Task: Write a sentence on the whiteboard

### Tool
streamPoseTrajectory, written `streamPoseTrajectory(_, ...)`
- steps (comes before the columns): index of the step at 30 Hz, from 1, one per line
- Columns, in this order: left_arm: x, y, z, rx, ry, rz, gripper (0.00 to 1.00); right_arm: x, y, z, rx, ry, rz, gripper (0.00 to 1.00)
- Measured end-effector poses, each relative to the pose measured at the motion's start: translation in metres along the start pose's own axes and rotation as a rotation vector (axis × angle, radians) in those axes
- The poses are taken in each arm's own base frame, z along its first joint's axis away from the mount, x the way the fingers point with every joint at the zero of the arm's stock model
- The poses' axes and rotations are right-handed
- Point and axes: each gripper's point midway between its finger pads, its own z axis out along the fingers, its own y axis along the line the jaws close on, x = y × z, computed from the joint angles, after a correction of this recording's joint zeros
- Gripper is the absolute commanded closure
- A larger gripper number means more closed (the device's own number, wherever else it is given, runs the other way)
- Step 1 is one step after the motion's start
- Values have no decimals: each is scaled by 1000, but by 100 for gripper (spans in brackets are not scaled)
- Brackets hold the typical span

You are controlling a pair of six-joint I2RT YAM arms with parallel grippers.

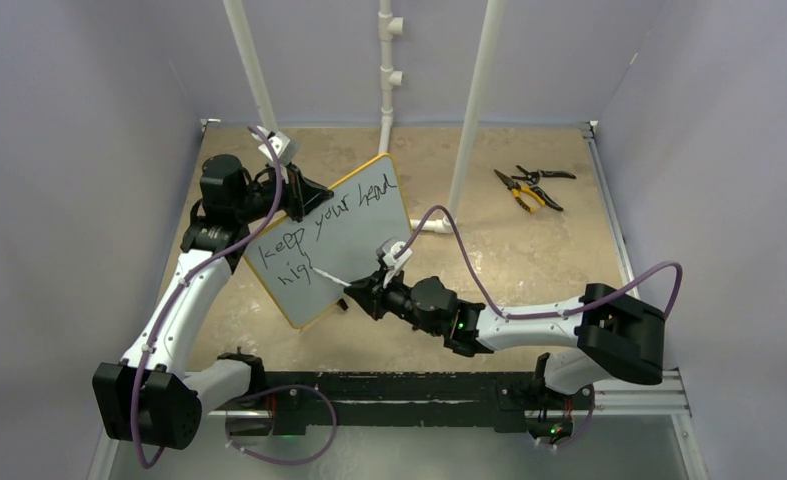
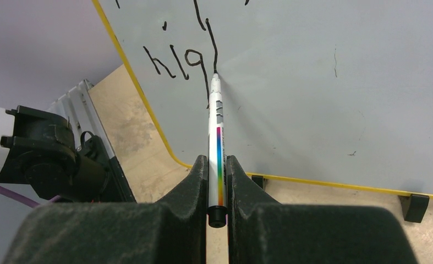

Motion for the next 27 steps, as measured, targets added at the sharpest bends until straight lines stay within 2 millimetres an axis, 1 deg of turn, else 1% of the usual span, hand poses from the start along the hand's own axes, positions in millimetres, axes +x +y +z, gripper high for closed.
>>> streamPoseTrajectory(11,0,0,0,0,0,0,100,-6,0,1,8,-24,13,100)
streamPoseTrajectory(27,0,0,0,0,0,0,100,-8,0,1,12,-35,20,100)
